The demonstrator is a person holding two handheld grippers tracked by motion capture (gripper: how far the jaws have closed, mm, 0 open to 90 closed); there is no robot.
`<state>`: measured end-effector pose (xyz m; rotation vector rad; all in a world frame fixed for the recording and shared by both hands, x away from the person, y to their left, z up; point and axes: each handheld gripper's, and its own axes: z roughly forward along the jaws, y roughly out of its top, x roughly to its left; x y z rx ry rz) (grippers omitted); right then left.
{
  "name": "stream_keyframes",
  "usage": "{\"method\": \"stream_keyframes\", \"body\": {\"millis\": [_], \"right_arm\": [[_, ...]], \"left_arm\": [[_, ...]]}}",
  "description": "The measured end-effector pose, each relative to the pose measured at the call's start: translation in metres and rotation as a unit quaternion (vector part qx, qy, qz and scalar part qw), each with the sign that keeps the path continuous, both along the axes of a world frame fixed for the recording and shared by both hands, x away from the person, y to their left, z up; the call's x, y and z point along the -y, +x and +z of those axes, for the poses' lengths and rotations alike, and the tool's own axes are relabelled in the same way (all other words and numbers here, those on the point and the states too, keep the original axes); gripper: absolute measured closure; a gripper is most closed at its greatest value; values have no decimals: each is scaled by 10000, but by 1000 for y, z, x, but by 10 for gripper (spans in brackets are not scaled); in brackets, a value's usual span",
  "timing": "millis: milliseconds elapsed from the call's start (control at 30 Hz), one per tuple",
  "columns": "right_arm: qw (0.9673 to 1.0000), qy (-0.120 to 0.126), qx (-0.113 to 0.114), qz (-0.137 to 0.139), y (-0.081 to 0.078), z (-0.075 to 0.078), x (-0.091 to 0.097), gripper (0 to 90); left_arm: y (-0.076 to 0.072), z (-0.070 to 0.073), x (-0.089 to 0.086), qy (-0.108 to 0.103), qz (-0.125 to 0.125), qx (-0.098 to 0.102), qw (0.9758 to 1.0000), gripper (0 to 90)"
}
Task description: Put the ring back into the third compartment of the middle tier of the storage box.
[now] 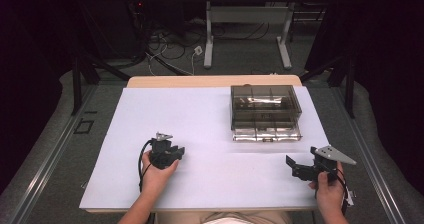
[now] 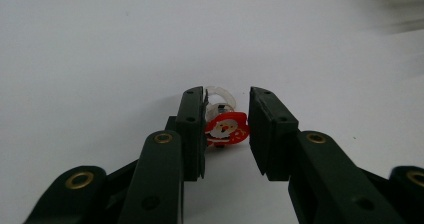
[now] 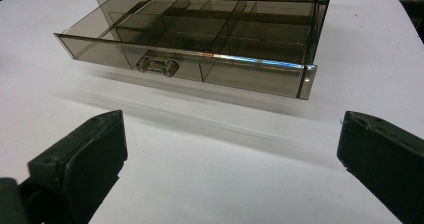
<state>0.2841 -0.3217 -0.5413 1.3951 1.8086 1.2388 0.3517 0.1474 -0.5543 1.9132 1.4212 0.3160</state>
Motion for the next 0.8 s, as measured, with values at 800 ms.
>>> {"method": "stream_keyframes", "body": {"millis": [800], "right_arm": [[10000,41,25,-5,1,0,1,0]], "left_arm": [[-1,2,-4,-186,9,-9,9998,702]]}}
